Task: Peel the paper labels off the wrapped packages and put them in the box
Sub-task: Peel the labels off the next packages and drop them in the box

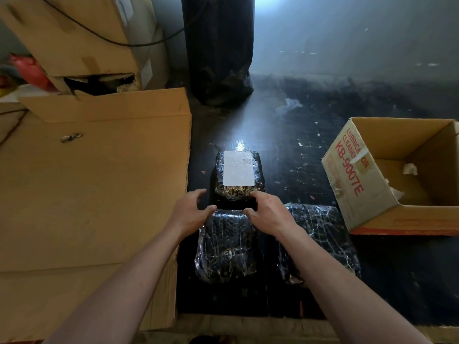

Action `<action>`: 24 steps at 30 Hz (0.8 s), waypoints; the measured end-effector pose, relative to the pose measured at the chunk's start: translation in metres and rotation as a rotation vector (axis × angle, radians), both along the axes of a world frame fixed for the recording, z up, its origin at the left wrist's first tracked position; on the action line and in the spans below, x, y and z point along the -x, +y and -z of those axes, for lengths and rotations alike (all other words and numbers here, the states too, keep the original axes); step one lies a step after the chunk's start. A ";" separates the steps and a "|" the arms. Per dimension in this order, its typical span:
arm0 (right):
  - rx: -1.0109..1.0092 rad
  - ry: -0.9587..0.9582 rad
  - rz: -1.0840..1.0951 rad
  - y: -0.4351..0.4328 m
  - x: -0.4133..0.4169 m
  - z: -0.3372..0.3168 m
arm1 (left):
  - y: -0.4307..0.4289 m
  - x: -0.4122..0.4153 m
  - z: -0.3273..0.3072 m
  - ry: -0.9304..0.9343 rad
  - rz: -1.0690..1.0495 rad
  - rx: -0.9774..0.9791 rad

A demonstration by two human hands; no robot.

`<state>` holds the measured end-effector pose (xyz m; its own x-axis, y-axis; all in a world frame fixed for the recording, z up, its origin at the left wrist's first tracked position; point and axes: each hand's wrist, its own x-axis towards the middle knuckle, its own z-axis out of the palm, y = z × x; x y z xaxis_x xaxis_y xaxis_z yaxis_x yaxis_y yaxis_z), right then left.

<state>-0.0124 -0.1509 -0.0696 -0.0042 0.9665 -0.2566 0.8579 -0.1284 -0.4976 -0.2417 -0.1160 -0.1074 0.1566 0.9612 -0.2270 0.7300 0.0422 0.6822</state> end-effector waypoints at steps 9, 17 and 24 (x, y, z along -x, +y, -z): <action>0.058 -0.149 -0.069 0.093 -0.017 0.020 | 0.078 -0.031 0.021 0.037 0.109 0.048; 0.070 -0.138 -0.021 0.145 -0.020 0.041 | 0.097 -0.043 0.048 -0.076 0.100 0.098; -0.009 -0.151 -0.005 0.183 -0.012 0.052 | 0.097 -0.048 0.060 -0.179 0.054 0.099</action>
<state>-0.0005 0.0324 -0.1219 0.0289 0.9689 -0.2459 0.9237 -0.1199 -0.3640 -0.1942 -0.0189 -0.1671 0.2534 0.9246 -0.2843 0.6006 0.0800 0.7955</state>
